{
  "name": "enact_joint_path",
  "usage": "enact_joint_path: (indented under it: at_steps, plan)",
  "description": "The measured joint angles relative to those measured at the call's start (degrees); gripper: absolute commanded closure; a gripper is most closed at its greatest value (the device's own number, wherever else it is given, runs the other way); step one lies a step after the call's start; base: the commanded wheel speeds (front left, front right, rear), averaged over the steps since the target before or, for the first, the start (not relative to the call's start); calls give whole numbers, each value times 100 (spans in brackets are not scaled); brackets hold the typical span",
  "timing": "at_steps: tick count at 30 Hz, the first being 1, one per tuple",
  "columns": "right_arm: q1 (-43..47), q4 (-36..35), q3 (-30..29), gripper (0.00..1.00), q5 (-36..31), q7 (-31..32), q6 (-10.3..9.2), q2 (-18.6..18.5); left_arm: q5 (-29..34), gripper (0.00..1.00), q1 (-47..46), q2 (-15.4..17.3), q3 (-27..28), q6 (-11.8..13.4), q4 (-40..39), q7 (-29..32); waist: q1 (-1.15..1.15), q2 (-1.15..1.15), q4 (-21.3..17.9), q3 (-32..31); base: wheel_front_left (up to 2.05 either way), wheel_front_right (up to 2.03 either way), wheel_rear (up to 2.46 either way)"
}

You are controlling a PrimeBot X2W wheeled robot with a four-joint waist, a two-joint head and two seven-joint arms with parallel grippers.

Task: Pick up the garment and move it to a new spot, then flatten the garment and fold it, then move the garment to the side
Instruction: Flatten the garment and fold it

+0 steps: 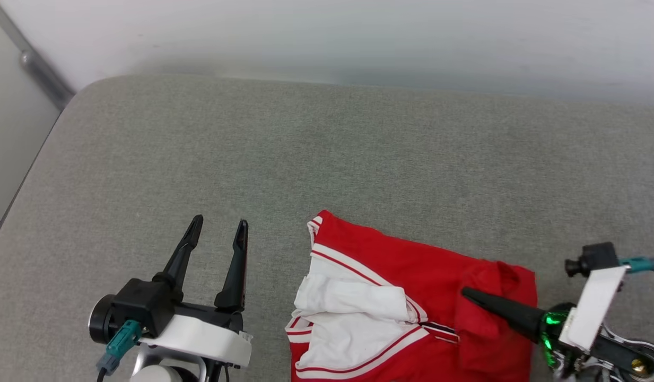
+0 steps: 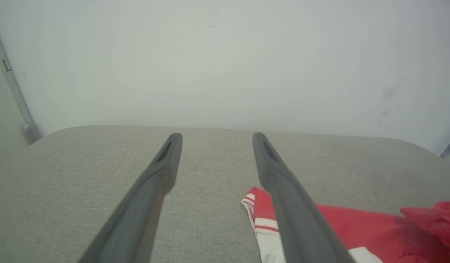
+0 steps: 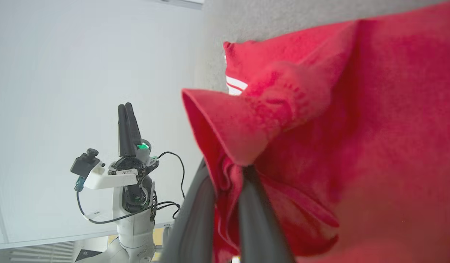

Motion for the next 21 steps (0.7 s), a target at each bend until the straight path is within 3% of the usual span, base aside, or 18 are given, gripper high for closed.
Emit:
enact_joint_path:
  at_steps: [12, 20, 21]
  plan:
    - [-833, 693, 1862, 100, 644, -1028, -1, 8, 143, 0, -185, -398, 169, -352, 175, -9, 0, 0, 535, 259, 0, 0, 0]
    - [-1235, 1233, 2532, 100, 125, -1758, -1, 9, 270, 0, -209, -695, 331, -597, 307, -9, 0, 0, 737, 478, 0, 0, 0]
    - [-1245, 1281, 2607, 89, 131, -1835, -1, 8, 285, 0, -210, -728, 354, -616, 330, -9, 0, 0, 751, 498, 0, 0, 0]
